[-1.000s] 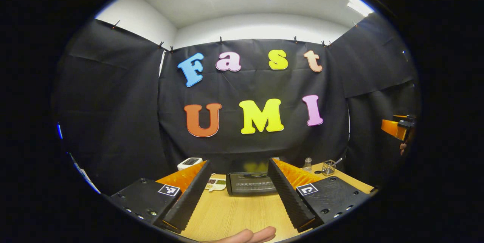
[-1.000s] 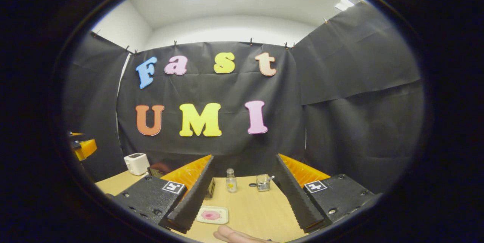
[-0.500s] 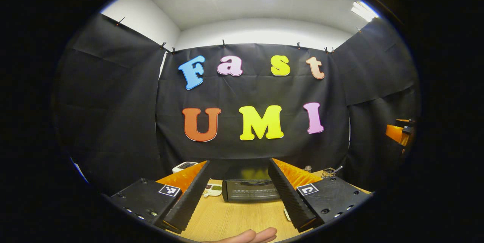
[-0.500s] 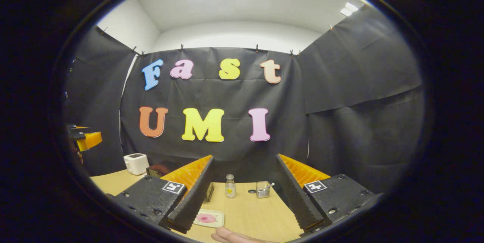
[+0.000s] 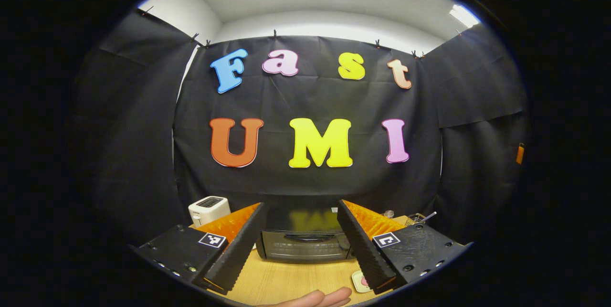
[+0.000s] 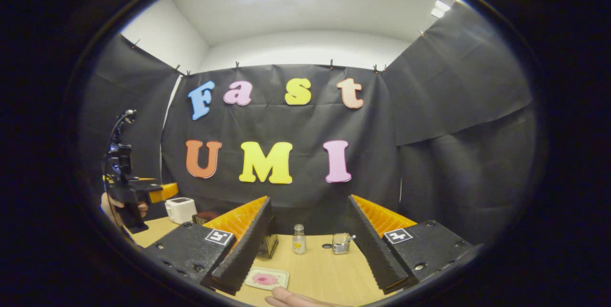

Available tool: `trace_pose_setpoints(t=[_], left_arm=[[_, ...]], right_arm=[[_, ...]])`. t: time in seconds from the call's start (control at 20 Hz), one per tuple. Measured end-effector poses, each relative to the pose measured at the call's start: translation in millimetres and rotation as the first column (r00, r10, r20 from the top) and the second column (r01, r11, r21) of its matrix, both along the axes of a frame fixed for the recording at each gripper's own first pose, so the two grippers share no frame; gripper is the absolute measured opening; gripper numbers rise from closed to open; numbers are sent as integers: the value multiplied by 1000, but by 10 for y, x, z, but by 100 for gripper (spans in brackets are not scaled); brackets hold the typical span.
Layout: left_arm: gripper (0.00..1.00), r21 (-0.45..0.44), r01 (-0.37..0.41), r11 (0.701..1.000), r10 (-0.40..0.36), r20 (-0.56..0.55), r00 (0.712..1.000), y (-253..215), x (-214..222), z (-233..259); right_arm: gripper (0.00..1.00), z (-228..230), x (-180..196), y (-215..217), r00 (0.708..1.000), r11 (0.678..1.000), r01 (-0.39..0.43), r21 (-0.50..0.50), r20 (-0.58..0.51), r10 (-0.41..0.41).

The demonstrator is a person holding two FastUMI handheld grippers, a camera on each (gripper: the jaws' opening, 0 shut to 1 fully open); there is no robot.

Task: Open the electric oven with the left hand, put the food in, and close the electric oven.

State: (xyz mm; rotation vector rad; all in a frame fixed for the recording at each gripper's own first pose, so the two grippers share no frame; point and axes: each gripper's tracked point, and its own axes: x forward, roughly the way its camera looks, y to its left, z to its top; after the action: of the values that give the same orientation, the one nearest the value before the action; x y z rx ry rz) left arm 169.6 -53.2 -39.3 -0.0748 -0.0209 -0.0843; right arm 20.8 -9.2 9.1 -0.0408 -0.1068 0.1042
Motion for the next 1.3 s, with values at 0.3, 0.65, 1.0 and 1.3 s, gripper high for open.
trace_pose_setpoints(t=[0.3,0.65,1.0,1.3], left_arm=[[96,69,-25,997,31,-84,996,-111,829,-553],[96,75,48,996,-27,-250,968,-377,1427,-1260],[97,78,82,994,-47,-380,924,-480,1602,-1686],[97,73,75,995,-35,-442,896,-544,1741,-1885]], right_arm=[[96,-87,109,6,1000,1000,-13,4,-4,13],[96,-199,295,-114,999,1000,8,13,-37,-8],[96,-267,399,-173,998,1000,16,-10,-56,-17],[96,-270,402,-172,998,1000,9,-16,-54,-10]])
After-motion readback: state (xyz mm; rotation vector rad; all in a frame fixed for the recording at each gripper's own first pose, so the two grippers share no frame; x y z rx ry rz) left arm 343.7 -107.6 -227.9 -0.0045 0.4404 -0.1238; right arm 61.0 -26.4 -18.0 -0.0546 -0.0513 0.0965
